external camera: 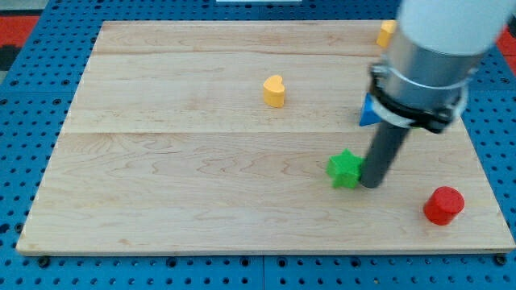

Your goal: Push the green star to the left of the blue triangle

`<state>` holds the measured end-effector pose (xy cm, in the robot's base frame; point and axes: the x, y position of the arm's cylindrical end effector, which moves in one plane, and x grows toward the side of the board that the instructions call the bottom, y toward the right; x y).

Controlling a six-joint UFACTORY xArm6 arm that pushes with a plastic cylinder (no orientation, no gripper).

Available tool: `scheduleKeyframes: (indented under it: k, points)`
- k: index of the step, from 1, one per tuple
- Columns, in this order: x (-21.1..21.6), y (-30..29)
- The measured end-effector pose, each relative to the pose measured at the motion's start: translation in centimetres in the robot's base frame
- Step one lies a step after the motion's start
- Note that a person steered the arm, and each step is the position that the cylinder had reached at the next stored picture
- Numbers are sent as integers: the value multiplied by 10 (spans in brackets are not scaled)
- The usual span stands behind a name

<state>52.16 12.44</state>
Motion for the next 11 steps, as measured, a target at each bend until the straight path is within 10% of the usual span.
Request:
scheduleKeyframes:
  k: [2, 5, 11]
  points:
    - [62, -23]
    - [-52, -73]
    - [-75, -26]
